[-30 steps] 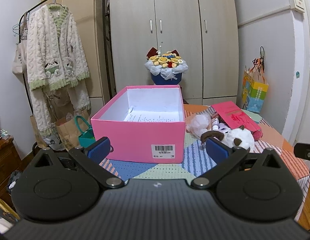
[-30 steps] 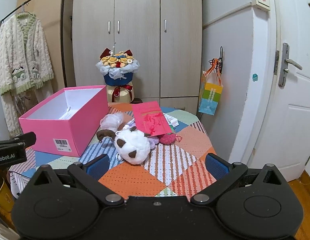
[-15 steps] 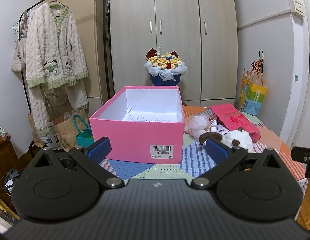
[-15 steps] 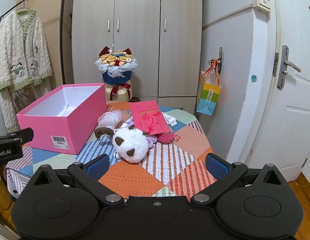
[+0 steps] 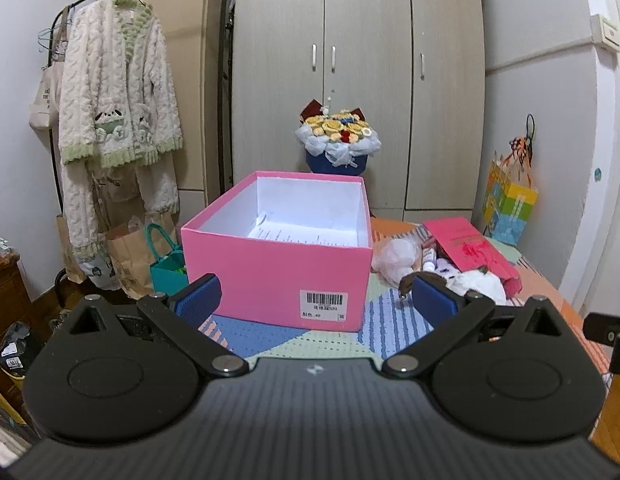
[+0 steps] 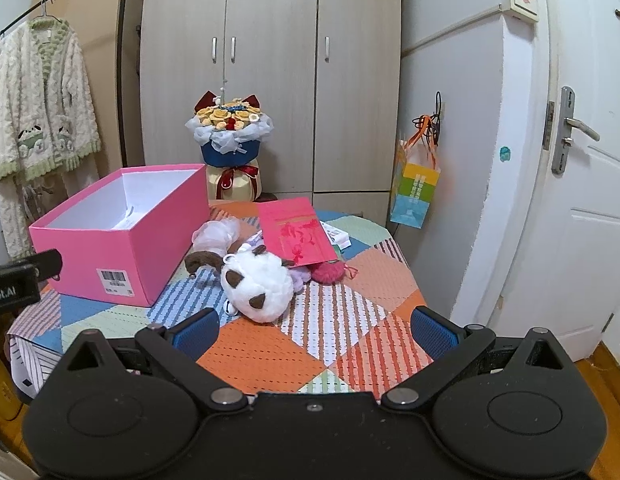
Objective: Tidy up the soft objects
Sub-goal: 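Approach the white-and-brown plush toy with both tools open, then grasp the white-and-brown plush with the left gripper and lift it, then carry the plush over the pink box and open the left gripper, then move the left gripper to the pink envelope and grasp its edge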
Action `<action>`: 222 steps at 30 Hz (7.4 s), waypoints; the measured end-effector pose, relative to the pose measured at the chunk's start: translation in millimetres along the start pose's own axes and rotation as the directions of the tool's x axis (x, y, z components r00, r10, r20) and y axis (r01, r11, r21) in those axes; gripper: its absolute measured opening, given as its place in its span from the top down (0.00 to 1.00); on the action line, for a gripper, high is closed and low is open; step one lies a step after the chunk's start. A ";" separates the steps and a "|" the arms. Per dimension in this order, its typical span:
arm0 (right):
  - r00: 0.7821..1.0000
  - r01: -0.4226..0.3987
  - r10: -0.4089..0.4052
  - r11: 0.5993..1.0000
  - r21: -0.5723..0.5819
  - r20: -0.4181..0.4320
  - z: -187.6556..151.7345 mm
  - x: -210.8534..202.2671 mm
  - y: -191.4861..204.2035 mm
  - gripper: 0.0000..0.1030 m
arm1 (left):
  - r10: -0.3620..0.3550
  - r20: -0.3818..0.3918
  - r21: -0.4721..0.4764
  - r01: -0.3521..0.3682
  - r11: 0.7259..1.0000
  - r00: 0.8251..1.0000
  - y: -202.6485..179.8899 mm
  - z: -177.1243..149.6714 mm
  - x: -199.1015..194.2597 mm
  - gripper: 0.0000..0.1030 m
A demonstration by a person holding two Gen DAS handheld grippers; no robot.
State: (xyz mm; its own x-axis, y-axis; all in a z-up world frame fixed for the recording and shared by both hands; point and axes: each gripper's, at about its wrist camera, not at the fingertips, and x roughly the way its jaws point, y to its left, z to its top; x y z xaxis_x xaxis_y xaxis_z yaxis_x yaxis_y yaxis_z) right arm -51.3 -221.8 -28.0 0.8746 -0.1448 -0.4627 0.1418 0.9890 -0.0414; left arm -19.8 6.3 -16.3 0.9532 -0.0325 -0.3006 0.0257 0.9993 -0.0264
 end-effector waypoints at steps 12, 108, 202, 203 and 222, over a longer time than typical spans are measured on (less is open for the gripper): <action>1.000 0.000 -0.001 1.000 -0.012 -0.018 -3.1 5.6 1.2 0.00 | -0.029 -0.005 0.001 0.029 1.000 1.000 -1.8 -2.0 -3.8 0.00; 0.841 -0.410 0.497 0.844 -0.346 0.216 38.5 63.7 118.3 0.38 | -0.354 -0.114 0.028 0.359 0.933 0.928 11.2 62.6 59.6 0.44; 0.914 -0.406 0.390 0.863 -0.300 -0.112 83.2 143.9 -17.2 0.09 | -0.516 -0.307 -0.007 0.540 0.841 0.799 -95.9 82.6 164.0 0.13; 0.923 -0.383 0.370 0.872 -0.306 -0.102 82.2 153.7 -18.1 0.09 | -0.523 -0.295 -0.047 0.535 0.844 0.799 -96.4 81.2 169.4 0.13; 0.945 -0.328 0.308 0.896 -0.299 -0.112 56.1 259.3 -14.9 0.07 | -0.464 -0.331 -0.217 0.413 0.885 0.822 -133.0 37.0 265.6 0.43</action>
State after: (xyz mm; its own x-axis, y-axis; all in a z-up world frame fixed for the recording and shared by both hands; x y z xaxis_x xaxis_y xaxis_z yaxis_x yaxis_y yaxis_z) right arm 199.4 -275.8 -97.7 0.8179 0.1710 -0.5493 -0.2981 0.9426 -0.1504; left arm 241.1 -134.6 -57.3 0.6716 -0.4962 -0.5502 0.3507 0.8670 -0.3539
